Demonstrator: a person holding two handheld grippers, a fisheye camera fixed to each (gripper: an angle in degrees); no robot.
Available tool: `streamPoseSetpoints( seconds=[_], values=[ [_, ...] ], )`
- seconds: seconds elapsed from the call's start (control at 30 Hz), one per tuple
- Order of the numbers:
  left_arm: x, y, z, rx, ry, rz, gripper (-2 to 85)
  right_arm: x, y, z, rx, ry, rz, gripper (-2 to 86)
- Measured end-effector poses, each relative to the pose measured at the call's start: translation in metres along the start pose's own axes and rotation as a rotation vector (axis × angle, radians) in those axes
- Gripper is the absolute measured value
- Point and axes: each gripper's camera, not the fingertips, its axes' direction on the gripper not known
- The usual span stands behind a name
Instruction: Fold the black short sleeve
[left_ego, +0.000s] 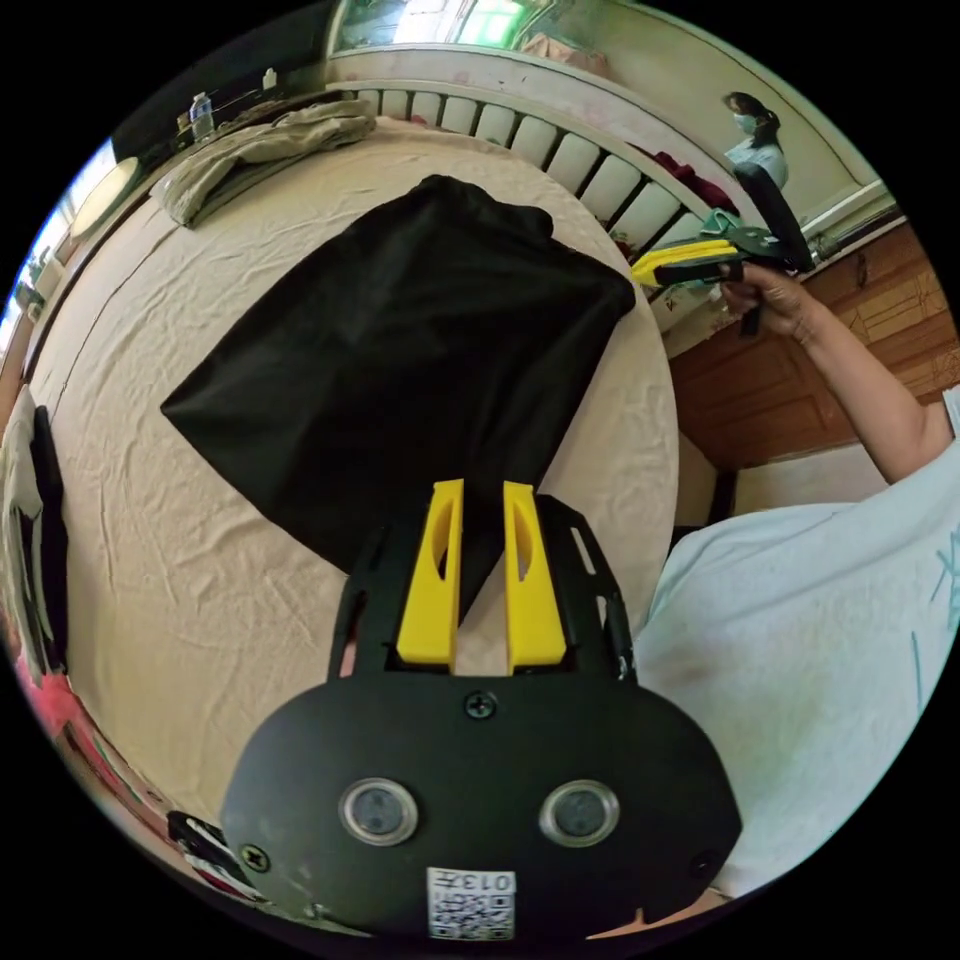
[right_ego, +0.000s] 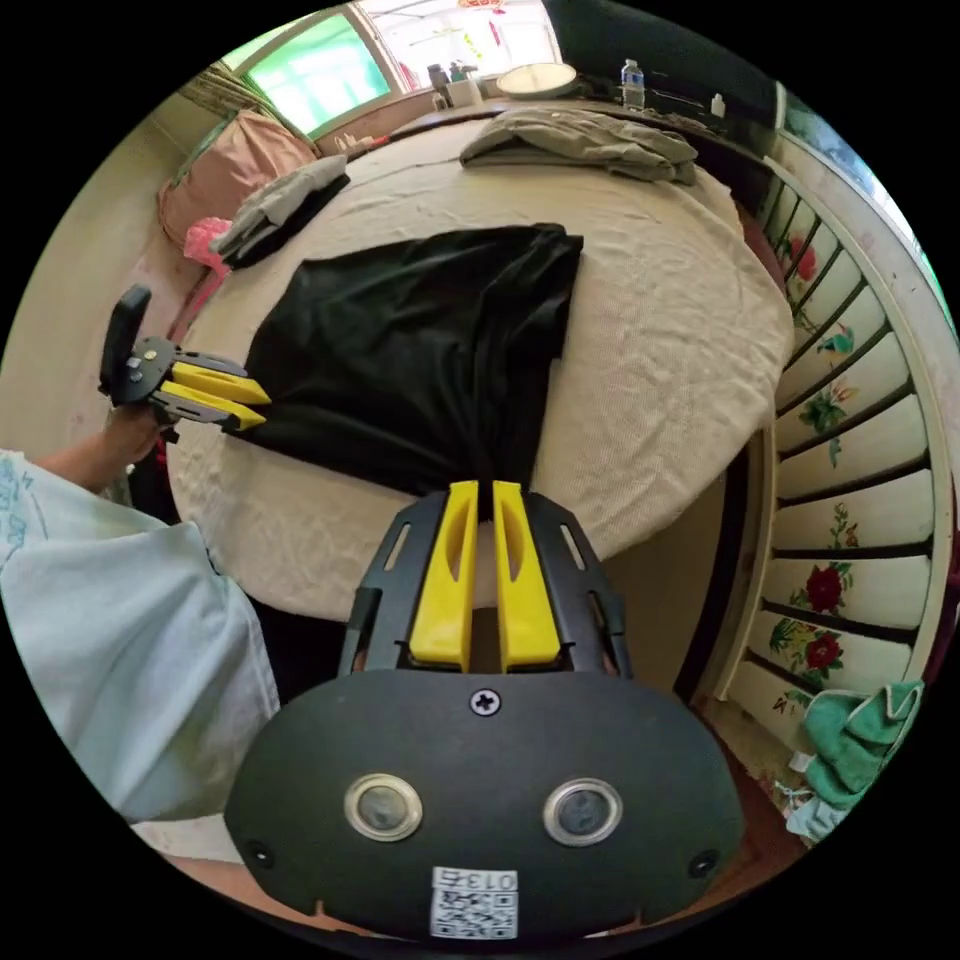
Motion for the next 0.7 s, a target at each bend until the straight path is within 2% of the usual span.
streamPoseSetpoints(
  seconds=[0.13, 0.2, 0.33, 0.4, 0.5, 0.63, 0.7],
  values=[
    [0.002, 0.011, -0.023, 0.087, -0.056, 0.006, 7.1, -0.009, -0.012, -0.03, 0.171, 0.067, 0.031, 1.1],
    [0.003, 0.005, -0.023, 0.07, -0.06, 0.03, 7.3, -0.033, -0.036, -0.023, 0.236, 0.117, -0.051, 0.6],
    [0.004, -0.008, -0.016, 0.023, -0.049, 0.057, 7.4, -0.057, -0.08, 0.021, 0.174, 0.093, -0.092, 0.2],
    [0.003, -0.008, -0.011, -0.015, -0.043, 0.056, 7.2, -0.05, -0.098, 0.06, 0.012, 0.106, -0.063, 0.0],
    [-0.001, -0.002, -0.017, 0.011, -0.03, 0.031, 7.0, -0.031, -0.099, 0.053, 0.067, 0.169, 0.007, 0.0],
    [-0.006, 0.005, -0.034, 0.041, -0.016, 0.014, 6.8, -0.018, -0.101, 0.04, 0.107, 0.136, 0.067, 0.0],
    [-0.002, 0.008, -0.048, 0.083, -0.041, 0.03, 6.7, -0.028, -0.107, 0.03, 0.202, 0.166, 0.085, 0.0]
  ],
)
